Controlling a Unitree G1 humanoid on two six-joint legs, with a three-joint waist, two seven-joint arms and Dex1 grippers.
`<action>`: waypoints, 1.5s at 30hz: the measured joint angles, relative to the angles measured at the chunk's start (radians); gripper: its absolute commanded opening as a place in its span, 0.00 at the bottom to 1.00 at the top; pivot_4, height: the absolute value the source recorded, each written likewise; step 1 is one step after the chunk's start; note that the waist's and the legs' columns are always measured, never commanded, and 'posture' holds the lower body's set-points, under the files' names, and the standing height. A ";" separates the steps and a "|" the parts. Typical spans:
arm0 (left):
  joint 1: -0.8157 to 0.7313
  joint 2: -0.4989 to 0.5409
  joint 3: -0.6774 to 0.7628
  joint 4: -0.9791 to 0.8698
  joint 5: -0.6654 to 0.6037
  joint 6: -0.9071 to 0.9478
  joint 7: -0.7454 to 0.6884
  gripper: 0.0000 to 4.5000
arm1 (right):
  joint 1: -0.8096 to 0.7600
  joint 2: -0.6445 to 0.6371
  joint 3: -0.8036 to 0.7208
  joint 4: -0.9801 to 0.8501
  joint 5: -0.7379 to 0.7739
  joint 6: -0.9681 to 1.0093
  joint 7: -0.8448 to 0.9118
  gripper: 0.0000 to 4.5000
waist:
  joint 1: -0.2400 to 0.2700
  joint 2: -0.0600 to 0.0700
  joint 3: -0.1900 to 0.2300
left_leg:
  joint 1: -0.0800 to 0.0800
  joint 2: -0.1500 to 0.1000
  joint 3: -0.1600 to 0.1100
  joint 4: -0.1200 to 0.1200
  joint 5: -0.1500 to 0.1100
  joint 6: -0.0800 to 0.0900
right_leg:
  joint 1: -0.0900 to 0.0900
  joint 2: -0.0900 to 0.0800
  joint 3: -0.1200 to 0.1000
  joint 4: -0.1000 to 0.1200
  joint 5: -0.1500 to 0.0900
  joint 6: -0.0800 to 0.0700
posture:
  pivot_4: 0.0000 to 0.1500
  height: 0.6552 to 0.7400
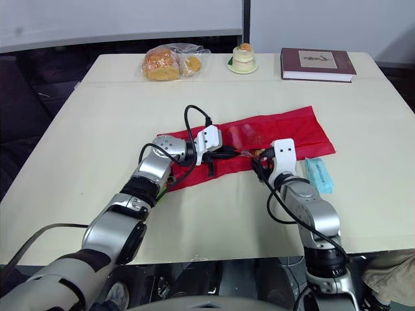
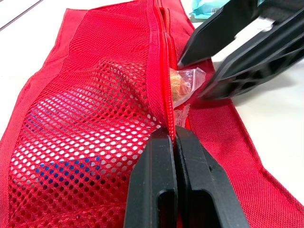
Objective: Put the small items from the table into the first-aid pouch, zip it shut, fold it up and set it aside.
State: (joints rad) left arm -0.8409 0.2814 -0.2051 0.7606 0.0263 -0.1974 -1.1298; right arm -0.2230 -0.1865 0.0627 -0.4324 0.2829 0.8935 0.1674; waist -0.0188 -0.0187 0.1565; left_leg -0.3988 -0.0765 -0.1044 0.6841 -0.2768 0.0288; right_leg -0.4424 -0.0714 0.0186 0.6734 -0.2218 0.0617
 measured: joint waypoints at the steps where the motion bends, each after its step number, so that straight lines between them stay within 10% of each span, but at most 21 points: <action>1: 0.000 0.001 0.000 0.001 0.000 -0.002 0.000 0.00 | 0.011 -0.010 0.006 -0.024 0.004 0.001 0.011 0.44 | 0.000 0.000 0.000 | 0.000 0.000 0.000 0.000 0.000 0.000 | 0.000 0.000 0.000 0.000 0.000 0.000 | 1.00 0.87; 7: -0.002 -0.001 0.000 0.011 0.000 -0.007 -0.001 0.00 | 0.026 -0.047 0.058 -0.014 -0.031 -0.029 0.039 0.01 | 0.001 0.000 0.000 | 0.000 0.000 0.000 0.000 0.000 0.000 | 0.000 0.000 0.000 0.000 0.000 0.000 | 1.00 0.87; 29: -0.005 -0.008 0.001 0.016 -0.025 -0.045 -0.044 0.00 | -0.188 0.061 0.094 0.432 -0.198 -0.414 0.041 0.01 | -0.001 0.000 0.000 | 0.000 0.000 0.000 0.000 0.000 0.000 | 0.000 0.000 0.000 0.000 0.000 0.000 | 1.00 0.87; 45: -0.008 -0.008 -0.003 0.049 -0.020 -0.106 -0.066 0.00 | -0.105 0.051 0.099 0.316 -0.202 -0.436 0.094 0.01 | 0.000 0.000 0.000 | 0.000 0.000 0.000 0.000 0.000 0.000 | 0.000 0.000 0.000 0.000 0.000 0.000 | 1.00 0.87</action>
State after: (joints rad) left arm -0.8491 0.2734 -0.2079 0.8092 0.0063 -0.3030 -1.1953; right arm -0.3277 -0.1356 0.1612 -0.1167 0.0808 0.4579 0.2611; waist -0.0189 -0.0187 0.1565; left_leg -0.3990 -0.0766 -0.1042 0.6839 -0.2768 0.0286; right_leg -0.4428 -0.0715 0.0189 0.6730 -0.2217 0.0617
